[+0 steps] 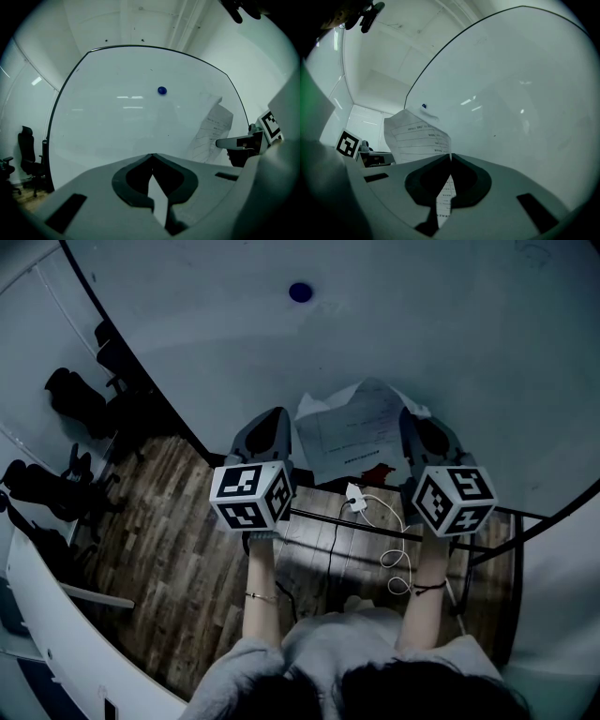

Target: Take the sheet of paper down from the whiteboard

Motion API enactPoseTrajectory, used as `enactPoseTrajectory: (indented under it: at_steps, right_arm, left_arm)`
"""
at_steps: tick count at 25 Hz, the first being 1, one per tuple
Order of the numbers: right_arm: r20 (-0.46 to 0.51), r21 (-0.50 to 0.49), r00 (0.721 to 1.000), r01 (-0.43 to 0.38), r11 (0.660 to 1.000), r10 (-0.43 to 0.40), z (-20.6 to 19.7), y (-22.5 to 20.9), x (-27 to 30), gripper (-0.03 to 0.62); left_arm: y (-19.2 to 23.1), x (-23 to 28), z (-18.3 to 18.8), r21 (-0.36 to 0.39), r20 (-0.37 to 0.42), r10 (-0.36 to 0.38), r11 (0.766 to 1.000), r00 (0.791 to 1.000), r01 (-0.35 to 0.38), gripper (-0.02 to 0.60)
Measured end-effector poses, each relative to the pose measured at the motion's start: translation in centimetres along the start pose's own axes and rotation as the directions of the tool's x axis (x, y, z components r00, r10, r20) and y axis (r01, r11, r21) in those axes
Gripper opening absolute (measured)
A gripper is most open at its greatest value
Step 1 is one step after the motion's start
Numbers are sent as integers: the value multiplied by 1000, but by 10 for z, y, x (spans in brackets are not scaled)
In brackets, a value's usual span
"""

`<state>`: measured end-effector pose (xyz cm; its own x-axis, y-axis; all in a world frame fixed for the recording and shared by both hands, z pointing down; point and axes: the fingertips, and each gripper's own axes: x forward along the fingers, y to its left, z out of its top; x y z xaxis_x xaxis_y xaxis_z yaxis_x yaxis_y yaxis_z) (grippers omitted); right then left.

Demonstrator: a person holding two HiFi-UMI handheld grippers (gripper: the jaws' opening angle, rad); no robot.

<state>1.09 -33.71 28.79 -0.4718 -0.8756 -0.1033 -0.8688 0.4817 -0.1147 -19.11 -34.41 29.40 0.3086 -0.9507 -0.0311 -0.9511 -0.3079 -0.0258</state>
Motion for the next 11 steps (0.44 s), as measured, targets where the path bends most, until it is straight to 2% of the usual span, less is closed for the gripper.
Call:
enactPoseTrajectory:
  at_steps: [11]
  right_arm:
    - [12, -18, 1000, -16, 1000, 16, 0, 1, 2, 0]
  left_arm:
    - [0, -1, -6, -6, 14, 11, 1000, 1000, -11, 6]
